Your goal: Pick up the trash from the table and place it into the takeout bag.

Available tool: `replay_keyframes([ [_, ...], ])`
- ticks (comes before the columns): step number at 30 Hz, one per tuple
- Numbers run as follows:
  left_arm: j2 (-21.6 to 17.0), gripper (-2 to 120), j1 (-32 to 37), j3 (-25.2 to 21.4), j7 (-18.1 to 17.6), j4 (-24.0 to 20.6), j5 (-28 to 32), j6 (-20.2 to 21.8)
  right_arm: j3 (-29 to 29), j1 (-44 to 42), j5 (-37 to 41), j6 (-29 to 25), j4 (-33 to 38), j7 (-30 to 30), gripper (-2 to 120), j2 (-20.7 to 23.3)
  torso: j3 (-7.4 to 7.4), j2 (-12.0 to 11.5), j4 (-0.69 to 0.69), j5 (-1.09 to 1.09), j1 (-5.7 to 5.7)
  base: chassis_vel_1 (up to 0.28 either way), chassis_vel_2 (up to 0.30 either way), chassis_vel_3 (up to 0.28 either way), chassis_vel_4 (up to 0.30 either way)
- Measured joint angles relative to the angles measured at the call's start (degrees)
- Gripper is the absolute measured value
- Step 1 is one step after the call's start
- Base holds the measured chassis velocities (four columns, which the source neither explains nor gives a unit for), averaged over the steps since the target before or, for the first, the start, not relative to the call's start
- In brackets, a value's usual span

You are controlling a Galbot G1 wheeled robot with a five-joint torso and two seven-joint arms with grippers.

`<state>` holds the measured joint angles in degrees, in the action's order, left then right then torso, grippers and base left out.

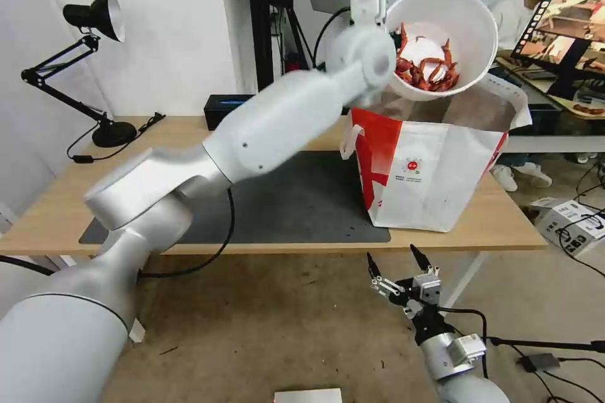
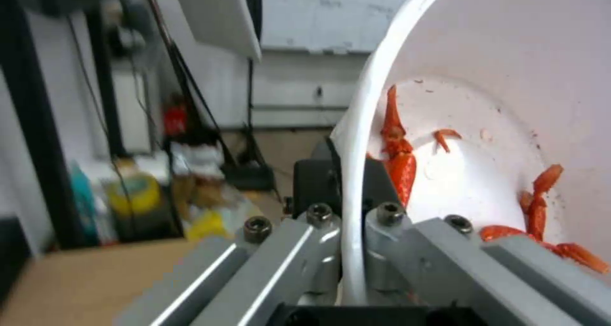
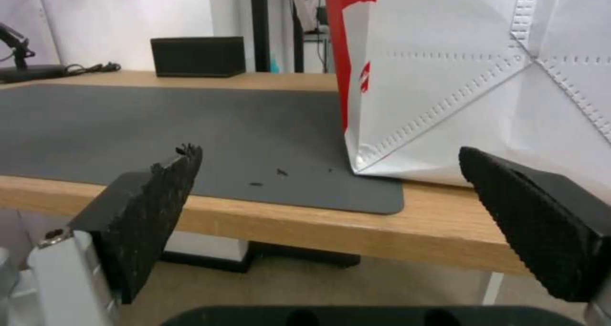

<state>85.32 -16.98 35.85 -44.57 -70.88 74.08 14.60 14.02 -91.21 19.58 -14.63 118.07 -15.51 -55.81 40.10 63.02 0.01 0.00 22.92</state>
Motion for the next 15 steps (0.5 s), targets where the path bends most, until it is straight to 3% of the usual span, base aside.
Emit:
replay_keyframes([
  [9, -1.8, 0, 2.0, 3.8, 1.6, -3.1, -3.6, -0.6, 0.0, 0.0, 0.0, 0.0, 0.0, 0.0, 100, 0.0, 0.0, 0.0, -0.01, 0.0, 0.0, 0.0, 0.0, 0.0, 0.0],
  [15, -5.0, 0, 2.7, 5.7, 4.7, -8.0, 1.1, 2.3, 0.0, 0.0, 0.0, 0.0, 0.0, 0.0, 100, 0.0, 0.0, 0.0, 0.0, -0.01, 0.0, 0.0, 0.0, 0.0, 0.0],
])
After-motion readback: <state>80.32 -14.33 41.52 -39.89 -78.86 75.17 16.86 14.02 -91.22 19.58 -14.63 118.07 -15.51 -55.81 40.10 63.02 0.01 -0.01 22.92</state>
